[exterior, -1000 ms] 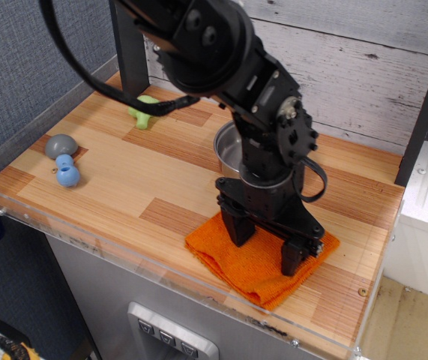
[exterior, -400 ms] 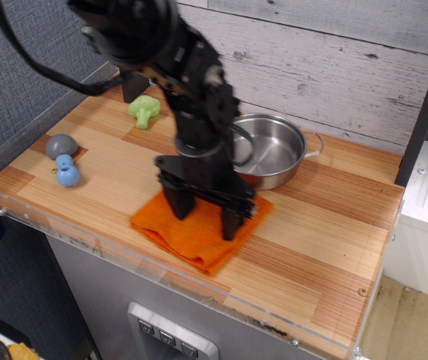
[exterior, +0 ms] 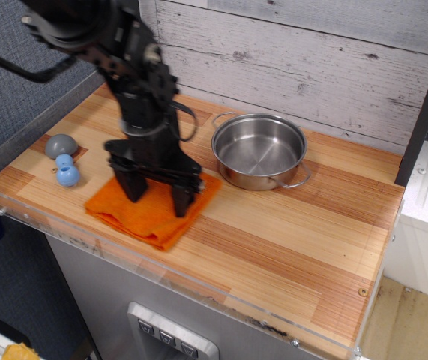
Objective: Slide the orange cloth back to the left side of the pot.
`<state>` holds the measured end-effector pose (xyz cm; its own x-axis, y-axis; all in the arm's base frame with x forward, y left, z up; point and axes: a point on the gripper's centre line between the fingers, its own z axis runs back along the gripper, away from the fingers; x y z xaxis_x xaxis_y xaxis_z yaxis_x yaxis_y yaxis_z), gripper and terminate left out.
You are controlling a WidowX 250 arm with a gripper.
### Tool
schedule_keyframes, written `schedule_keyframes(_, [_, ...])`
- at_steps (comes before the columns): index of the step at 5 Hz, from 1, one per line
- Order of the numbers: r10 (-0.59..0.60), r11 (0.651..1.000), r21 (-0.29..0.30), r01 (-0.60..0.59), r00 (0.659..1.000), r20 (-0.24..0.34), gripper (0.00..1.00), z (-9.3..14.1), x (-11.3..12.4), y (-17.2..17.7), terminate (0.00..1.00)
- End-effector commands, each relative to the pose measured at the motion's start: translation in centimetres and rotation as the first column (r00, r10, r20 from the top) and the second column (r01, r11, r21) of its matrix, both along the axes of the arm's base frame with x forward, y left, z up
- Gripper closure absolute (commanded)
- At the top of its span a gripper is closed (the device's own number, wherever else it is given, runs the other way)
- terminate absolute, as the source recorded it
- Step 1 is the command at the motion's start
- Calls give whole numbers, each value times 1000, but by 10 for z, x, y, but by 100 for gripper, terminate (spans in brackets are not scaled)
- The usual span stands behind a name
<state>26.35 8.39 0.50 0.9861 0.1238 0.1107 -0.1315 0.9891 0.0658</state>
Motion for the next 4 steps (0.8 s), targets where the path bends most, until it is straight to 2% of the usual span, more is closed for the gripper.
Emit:
schedule_keyframes(1, [30,1000,6,-30,1000,1,0,-2,14,27,0])
schedule_keyframes(3, [23,1000,-18,-22,996,84,0,7,63,23,0])
schedule_keyframes(4, [-3,1000,-8,4,994,109,0,11,87,20,0])
